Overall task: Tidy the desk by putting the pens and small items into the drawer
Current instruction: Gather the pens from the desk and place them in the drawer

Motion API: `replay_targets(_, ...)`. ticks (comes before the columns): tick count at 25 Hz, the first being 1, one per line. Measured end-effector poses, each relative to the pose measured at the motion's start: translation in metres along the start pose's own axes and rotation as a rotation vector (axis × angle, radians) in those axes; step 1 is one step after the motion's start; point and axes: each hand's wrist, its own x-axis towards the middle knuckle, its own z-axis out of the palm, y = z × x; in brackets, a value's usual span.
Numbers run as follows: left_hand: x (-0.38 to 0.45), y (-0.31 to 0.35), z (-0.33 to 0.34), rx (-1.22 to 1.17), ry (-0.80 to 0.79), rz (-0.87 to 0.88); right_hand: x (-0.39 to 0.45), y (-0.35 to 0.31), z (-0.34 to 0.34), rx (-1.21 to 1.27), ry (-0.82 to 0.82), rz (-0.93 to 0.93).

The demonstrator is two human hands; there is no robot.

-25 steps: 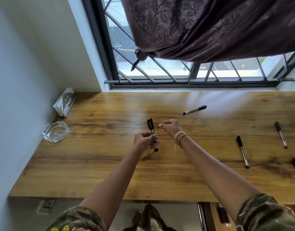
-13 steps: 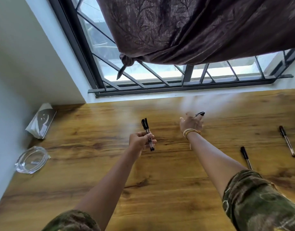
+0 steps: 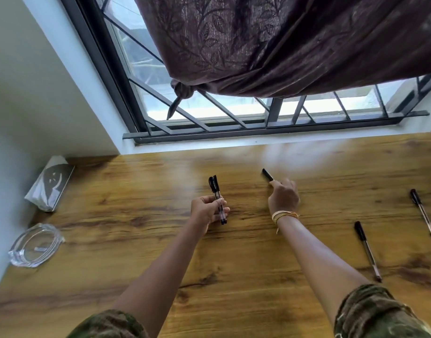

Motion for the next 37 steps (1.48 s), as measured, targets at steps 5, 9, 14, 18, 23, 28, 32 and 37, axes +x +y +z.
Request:
replay_targets(5,-0.013,-0.009,0.005,-0.013,0.036,-0.023,-0.031,-0.018,-0.018,0.182,-0.044,0.087)
replay_targets(9,-0.034,-0.016,0.005,-0.004,0.034,-0.028,-0.081,-0.048,-0.027,0.795,-0.253,0.404)
replay_targets(14,-0.063,-0.027,0.002,-0.067,-0.014,-0.011,-0.116,-0.068,-0.047,1.212,-0.446,0.582)
replay_targets(18,-0.079,-0.031,-0.004,-0.137,0.007,-0.037,-0.128,-0.074,-0.060,1.248,-0.427,0.541)
replay_targets(23,-0.089,-0.033,-0.010,-0.227,-0.010,-0.032,-0.136,-0.075,-0.064,1.201,-0.441,0.510)
replay_targets(28,-0.094,-0.035,-0.018,-0.233,-0.014,-0.026,-0.142,-0.074,-0.070,1.104,-0.488,0.387)
replay_targets(32,-0.096,-0.039,-0.019,-0.172,-0.014,0.001,-0.146,-0.070,-0.076,1.011,-0.511,0.288)
replay_targets(37,-0.094,-0.041,-0.014,-0.131,0.014,0.021,-0.138,-0.055,-0.083,1.002,-0.638,0.233)
